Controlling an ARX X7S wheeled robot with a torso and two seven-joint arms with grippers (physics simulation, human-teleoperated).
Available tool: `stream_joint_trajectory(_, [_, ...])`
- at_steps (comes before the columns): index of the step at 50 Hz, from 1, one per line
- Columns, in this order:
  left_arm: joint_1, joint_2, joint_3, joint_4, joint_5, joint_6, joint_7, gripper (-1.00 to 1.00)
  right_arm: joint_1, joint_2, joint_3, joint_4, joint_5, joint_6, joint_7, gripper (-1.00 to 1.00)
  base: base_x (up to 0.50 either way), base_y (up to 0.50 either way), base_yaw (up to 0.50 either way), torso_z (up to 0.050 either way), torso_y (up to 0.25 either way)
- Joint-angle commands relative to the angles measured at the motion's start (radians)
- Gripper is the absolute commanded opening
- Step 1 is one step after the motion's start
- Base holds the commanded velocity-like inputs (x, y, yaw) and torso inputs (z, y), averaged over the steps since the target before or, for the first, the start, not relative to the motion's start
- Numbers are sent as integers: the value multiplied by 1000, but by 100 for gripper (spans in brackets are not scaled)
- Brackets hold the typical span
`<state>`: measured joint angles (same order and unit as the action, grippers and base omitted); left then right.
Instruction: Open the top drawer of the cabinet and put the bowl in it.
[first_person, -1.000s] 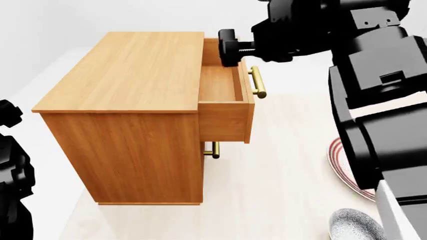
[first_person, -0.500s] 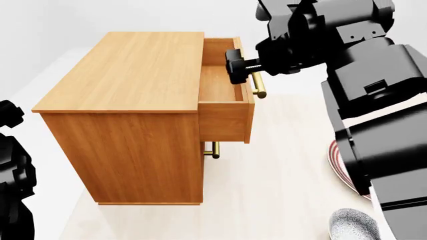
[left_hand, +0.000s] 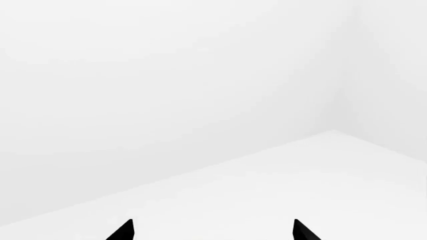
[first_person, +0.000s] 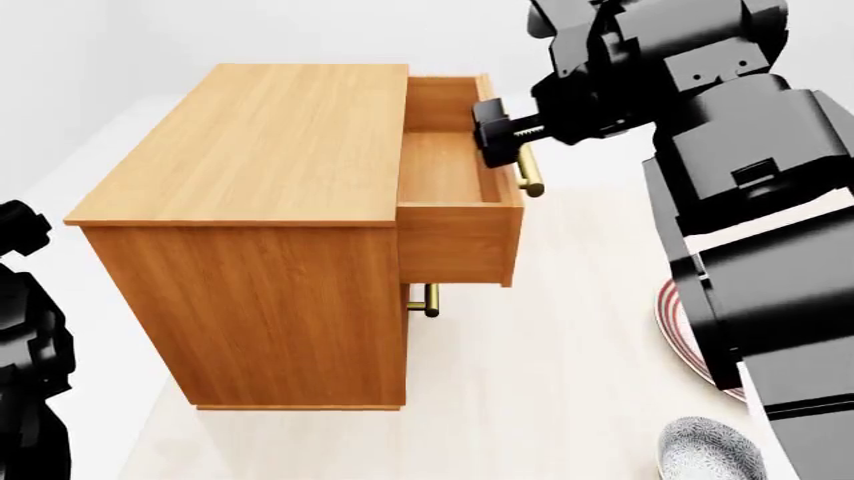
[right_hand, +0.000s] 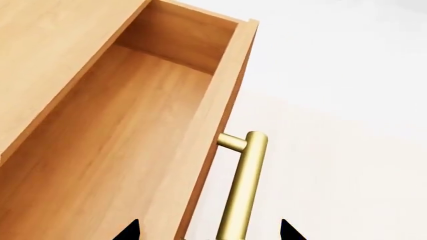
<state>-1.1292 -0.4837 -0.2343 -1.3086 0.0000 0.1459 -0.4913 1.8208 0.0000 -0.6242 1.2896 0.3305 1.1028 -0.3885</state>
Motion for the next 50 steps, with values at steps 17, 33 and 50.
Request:
stream_joint_trajectory(17, [1,0,-4,0,-1,0,1,100,-58,28,-28,18,-265,10,-49,100,1,0,0,0,0])
stream_joint_trajectory(33, [1,2,-2,0,0,2,0,100,-59,67,-59,18,-324,14,-46,100,2,0,0,0,0])
stream_joint_trajectory(50, [4,1,-1,0,0,1,-3,100,-84,117,-139,18,-362,16,-28,100,4,0,0,0,0])
